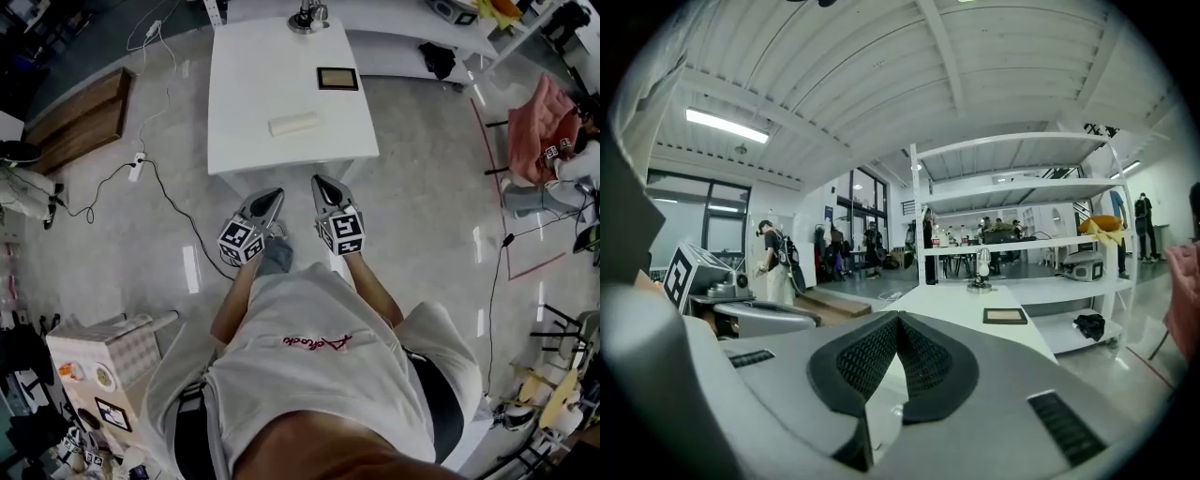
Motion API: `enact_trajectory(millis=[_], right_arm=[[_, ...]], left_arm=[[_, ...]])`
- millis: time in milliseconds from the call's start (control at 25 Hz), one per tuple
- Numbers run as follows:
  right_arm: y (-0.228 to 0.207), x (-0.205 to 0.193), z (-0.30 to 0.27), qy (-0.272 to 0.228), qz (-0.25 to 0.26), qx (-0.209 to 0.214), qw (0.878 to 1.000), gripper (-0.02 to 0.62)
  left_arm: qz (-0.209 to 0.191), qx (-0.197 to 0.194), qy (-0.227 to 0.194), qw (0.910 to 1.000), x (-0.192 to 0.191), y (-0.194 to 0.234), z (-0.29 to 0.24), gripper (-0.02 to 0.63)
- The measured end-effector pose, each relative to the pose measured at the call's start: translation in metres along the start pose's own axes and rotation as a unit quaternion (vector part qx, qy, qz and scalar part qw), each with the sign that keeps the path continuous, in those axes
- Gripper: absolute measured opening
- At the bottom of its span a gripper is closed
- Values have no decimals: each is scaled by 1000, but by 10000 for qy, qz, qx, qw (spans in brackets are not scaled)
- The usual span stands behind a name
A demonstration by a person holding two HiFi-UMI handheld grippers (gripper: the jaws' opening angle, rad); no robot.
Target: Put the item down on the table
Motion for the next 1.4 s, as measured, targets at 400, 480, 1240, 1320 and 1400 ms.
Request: enact_trajectory(millis=[400,480,1240,1320,1400], right_arm=[[17,-19,62,-33,-45,-81,10000,-5],[21,-25,73,0,-32,-98,9999,-3],[31,-29,102,-39,178,-126,9998,-3],[31,-29,102,-36,180,-120,9998,-3],[32,-29,103,-40,172,-130,9998,-3]], left_arm=[[-116,23,18,9999,-19,-57,29,14],[-123,30,2,9999,-23,-67,35,14],[-288,-33,-86,9995,-26,-94,44,14],[-293,-27,-105,9995,-25,-95,45,14],[-297,-31,-109,9995,-25,-96,46,14]])
Point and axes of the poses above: the fingertips, and each gripper's own axes: z backward along the fingers, y to its left, x out of its top, the point moved 3 cm from there along z, backward along the fingers, and after that the axes turned 13 degrees about -x, right-handed, at the moved point
